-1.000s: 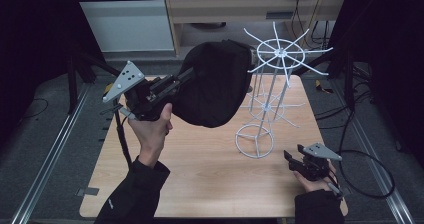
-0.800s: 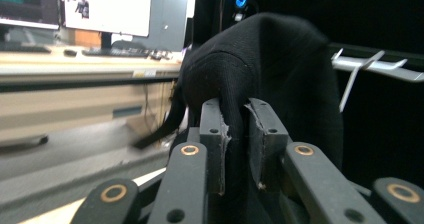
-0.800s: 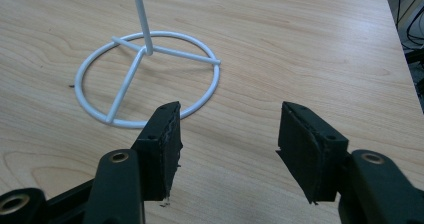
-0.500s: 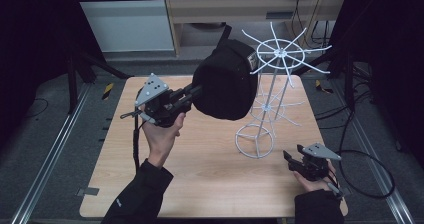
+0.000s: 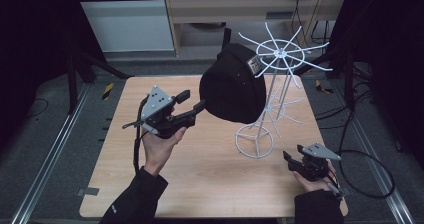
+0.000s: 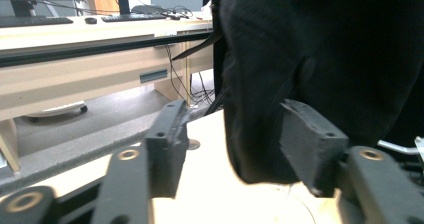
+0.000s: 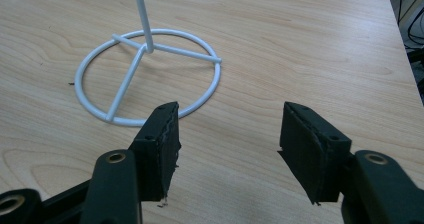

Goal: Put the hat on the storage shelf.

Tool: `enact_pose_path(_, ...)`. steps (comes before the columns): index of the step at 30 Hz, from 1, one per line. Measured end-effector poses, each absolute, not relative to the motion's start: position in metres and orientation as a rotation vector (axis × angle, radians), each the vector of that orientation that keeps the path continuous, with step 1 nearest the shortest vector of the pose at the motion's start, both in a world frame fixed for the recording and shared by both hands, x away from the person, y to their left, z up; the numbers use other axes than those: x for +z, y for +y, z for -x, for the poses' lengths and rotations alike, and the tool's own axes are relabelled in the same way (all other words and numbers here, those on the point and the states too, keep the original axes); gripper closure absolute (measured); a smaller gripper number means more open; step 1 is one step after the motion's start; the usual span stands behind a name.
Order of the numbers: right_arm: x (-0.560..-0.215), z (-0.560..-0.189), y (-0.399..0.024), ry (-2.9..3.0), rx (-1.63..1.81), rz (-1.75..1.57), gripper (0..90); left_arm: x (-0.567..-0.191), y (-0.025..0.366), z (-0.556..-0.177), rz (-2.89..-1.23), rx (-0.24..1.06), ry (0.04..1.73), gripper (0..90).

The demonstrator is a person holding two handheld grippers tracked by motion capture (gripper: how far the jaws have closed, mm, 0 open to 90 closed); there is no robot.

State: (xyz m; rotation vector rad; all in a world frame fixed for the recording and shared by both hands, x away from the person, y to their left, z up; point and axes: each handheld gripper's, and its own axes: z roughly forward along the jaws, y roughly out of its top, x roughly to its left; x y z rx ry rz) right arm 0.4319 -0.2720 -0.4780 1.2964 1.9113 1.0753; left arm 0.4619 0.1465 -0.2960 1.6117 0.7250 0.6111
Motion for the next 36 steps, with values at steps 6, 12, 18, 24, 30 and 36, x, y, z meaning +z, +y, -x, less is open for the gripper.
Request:
enact_pose_path(6, -0.478, -0.432, -0.272, 1.910, 1.075, -1.299, 40.1, -0.315, 0.169, -0.452, -1.608, 0.594, 0.753, 32.8)
enact_pose_path(12, -0.479, -0.433, -0.272, 1.906, 1.072, -1.304, 36.4, -0.350, 0.198, -0.446, -1.650, 0.593, 0.836, 28.5)
enact_pose_path(18, -0.480, -0.433, -0.272, 1.899, 1.072, -1.330, 32.5, -0.393, 0.236, -0.441, -1.694, 0.590, 0.970, 26.9)
enact_pose_path(24, -0.482, -0.435, -0.273, 1.901, 1.063, -1.332, 29.2, -0.438, 0.276, -0.437, -1.748, 0.609, 1.132, 26.4)
enact_pose_path(30, -0.484, -0.435, -0.273, 1.904, 1.065, -1.358, 25.9, -0.461, 0.304, -0.439, -1.783, 0.633, 1.256, 22.0)
enact_pose_path(36, -0.488, -0.437, -0.274, 1.913, 1.051, -1.382, 20.9, -0.472, 0.319, -0.441, -1.767, 0.655, 1.346, 21.3)
